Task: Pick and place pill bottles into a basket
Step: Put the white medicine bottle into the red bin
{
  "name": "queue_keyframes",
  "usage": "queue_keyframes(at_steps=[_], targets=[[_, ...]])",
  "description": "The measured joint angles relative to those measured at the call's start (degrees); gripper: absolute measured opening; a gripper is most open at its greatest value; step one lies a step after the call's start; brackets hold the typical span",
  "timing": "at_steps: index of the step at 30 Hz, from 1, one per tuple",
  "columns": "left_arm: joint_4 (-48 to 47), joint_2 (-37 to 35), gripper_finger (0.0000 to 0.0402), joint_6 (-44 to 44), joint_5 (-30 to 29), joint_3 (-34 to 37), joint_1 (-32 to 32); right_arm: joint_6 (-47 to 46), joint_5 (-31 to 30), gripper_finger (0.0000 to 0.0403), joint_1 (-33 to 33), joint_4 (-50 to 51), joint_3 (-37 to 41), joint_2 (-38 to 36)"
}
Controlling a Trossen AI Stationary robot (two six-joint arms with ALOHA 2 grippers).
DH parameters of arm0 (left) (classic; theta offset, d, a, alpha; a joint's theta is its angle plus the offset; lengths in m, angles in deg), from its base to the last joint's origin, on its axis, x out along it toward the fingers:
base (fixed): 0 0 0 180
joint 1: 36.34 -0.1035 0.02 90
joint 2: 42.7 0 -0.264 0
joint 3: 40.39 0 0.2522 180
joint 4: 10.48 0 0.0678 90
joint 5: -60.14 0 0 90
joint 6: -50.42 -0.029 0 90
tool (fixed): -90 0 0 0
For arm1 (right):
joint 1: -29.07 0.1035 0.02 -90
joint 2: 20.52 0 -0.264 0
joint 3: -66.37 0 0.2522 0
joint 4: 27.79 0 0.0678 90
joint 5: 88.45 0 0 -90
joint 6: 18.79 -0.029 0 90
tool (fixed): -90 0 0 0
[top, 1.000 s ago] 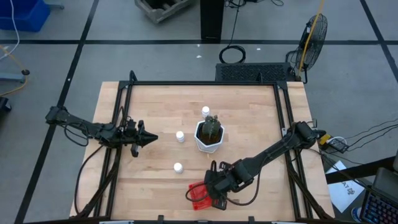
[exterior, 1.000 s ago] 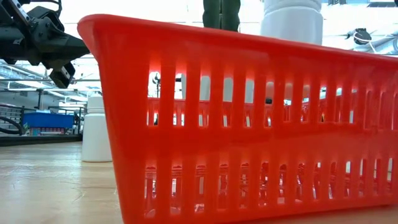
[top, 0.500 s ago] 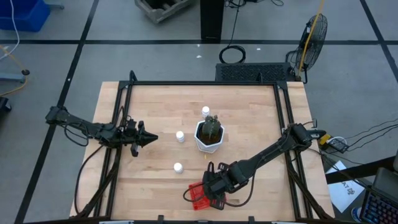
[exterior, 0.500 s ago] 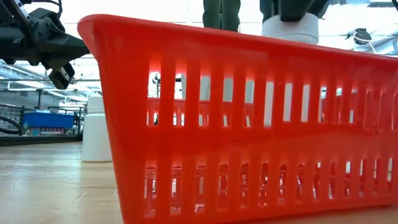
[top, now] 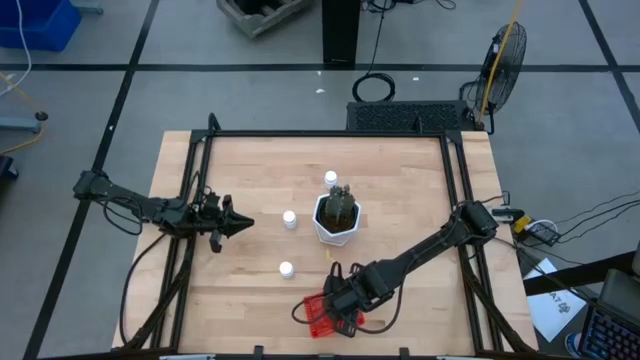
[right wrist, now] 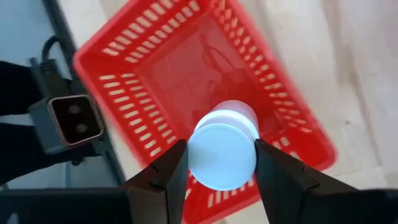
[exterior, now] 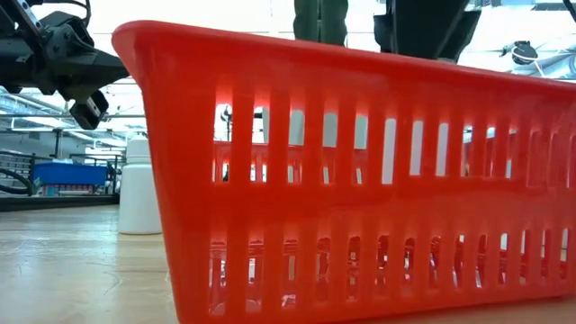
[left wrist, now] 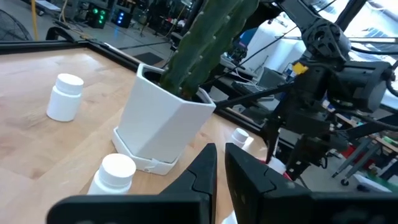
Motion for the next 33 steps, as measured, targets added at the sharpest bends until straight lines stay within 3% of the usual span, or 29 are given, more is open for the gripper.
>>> queue_keyframes(at_steps=[33], targets=[[0.0,0.0,0.0037,0.0,0.0,0.0,0.0,1.0,0.4,0.0153,-1.8,-0.6,0.0,0.1]])
